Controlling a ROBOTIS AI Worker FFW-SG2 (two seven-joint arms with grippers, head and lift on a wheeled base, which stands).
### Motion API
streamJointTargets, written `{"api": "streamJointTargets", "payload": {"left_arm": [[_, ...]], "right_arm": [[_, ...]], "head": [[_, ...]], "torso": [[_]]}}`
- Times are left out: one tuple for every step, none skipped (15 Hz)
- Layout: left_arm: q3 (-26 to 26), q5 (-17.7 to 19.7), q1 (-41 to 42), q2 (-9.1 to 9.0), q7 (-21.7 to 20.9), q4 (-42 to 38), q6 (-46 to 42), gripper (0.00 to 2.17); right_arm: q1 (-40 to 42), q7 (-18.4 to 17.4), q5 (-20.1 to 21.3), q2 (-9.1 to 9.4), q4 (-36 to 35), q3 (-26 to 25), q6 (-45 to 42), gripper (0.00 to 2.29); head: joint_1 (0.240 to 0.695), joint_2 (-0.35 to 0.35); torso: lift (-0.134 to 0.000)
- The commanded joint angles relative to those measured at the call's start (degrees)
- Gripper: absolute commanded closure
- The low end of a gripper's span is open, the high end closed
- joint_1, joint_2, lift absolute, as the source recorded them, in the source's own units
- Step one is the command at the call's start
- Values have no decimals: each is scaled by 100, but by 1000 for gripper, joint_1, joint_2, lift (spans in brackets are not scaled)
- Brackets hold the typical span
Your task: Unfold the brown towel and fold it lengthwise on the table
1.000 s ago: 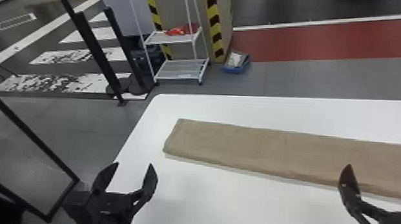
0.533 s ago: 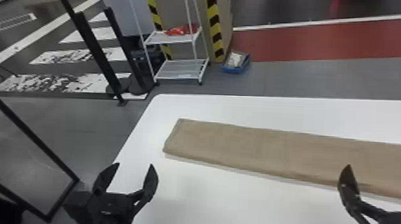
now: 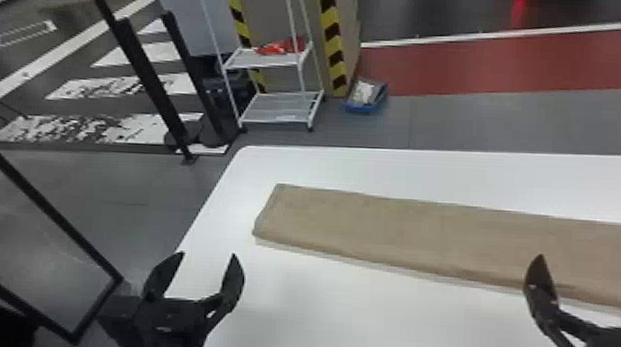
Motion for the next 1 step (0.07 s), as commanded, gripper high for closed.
{"api": "streamJointTargets", "payload": {"left_arm": [[0, 0, -2, -50, 0, 0, 5, 36]], "right_arm": [[0, 0, 0, 5, 0, -1, -17, 73]], "head": [[695, 350]], "torso": [[-116]]}}
